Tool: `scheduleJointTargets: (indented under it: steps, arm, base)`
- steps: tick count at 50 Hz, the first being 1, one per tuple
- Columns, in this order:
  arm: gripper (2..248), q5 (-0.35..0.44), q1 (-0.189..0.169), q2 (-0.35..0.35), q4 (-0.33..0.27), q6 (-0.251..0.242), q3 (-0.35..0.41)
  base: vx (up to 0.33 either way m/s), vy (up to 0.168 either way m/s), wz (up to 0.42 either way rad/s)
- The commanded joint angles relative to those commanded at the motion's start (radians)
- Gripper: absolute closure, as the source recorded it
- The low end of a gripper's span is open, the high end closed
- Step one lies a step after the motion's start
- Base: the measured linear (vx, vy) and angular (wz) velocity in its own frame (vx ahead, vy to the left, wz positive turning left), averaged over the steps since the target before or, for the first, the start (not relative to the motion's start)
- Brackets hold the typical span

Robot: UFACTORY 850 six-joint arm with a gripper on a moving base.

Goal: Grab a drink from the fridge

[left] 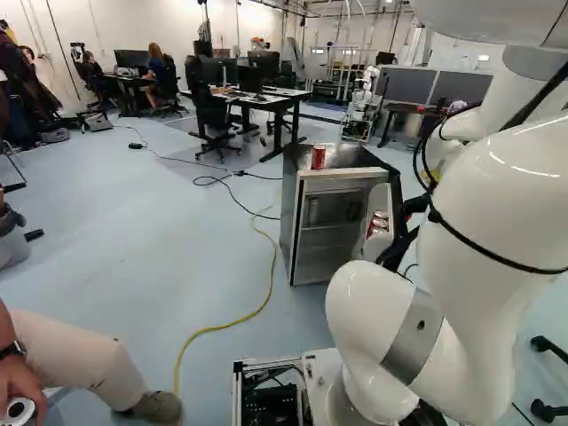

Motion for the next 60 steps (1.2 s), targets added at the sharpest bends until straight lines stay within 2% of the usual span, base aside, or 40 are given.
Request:
scheduleJointTargets:
  steps: [22, 60]
  arm:
    - [3, 0.000, 0.079, 0.078, 0.000, 0.000, 0.073]
    - [3, 0.000, 0.282, 0.114, 0.000, 0.000, 0.105]
  base:
    - [0.000, 0.000, 0.000]
    - [0.000, 0.000, 0.000]
